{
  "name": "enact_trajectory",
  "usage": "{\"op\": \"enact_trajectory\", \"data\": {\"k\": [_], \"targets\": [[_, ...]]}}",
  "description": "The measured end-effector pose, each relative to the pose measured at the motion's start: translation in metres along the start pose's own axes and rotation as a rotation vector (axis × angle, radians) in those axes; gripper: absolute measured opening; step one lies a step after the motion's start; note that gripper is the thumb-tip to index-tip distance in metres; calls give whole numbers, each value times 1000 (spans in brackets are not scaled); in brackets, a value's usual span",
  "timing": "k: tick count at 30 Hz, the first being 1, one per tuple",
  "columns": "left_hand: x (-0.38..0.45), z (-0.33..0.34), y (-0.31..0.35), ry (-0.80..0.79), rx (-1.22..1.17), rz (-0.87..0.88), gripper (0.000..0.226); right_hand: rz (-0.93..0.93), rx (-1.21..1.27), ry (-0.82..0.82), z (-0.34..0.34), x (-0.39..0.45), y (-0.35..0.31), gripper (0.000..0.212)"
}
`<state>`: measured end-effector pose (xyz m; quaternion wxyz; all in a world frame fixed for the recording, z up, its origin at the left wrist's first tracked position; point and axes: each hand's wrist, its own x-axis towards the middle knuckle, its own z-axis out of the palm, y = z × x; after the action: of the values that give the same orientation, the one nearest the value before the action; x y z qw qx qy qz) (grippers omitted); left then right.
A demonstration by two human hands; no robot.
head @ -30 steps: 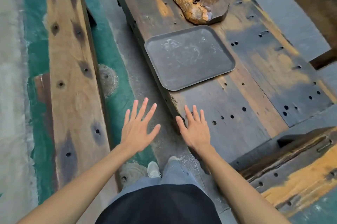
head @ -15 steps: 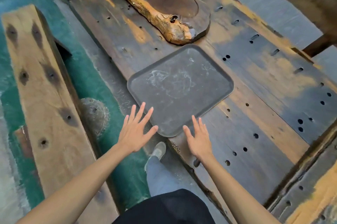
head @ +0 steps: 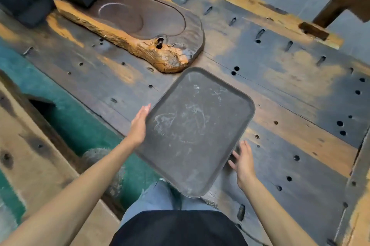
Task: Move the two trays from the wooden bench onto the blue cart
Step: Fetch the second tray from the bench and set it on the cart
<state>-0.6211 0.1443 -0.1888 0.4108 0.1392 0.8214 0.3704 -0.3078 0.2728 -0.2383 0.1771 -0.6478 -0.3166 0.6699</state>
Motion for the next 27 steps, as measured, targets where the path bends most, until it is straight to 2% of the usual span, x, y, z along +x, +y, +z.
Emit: {"op": "enact_trajectory", "data": {"k": [3, 6, 11, 21, 27], "targets": [[32, -3, 26, -75, -207, -168, 75, 73, 121, 30, -1, 6, -4, 57], [64, -2, 43, -143, -250, -290, 87, 98, 193, 71, 2, 6, -3, 57], [107, 1, 48, -290, -147, -344, 92, 143, 271, 102, 3, 3, -4, 52], [159, -24, 49, -446, -94, -425, 102, 206, 327, 137, 4, 14, -7, 64], [169, -24, 57, -521, -44, -424, 100, 235, 353, 192, 17, 18, -9, 60]]}}
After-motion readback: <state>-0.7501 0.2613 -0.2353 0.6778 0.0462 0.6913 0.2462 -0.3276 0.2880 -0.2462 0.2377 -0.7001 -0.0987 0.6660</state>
